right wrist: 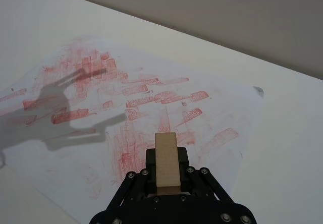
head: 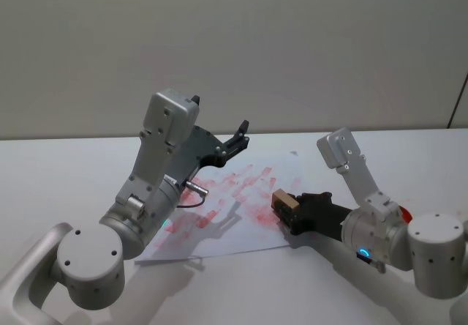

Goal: Use the one hand to pick up the stamp and affix it onto the A4 paper.

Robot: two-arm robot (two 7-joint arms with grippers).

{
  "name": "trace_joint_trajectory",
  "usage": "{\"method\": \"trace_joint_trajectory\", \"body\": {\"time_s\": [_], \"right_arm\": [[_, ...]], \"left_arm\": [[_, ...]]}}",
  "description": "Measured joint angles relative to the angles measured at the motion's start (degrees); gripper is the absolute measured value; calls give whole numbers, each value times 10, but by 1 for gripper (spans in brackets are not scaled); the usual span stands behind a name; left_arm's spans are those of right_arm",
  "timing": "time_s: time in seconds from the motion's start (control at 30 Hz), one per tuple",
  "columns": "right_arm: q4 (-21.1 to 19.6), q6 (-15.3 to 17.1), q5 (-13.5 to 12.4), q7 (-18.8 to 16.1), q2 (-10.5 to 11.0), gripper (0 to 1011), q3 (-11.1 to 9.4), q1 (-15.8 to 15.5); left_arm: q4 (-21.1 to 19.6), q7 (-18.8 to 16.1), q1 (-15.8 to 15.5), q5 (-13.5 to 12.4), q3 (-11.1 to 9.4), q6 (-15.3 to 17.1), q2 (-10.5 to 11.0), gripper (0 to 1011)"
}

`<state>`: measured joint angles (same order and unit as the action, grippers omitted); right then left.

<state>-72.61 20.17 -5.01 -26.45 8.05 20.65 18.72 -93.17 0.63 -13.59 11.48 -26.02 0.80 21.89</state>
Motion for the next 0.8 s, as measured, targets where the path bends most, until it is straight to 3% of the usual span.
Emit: {"method": "trace_joint_trajectory", "body": {"time_s": [0.8], "right_arm": [[-48, 32, -58, 45, 7, 218, -4, -27]], "left_arm": [[0, 0, 0, 0, 0, 0, 0, 1001]]}}
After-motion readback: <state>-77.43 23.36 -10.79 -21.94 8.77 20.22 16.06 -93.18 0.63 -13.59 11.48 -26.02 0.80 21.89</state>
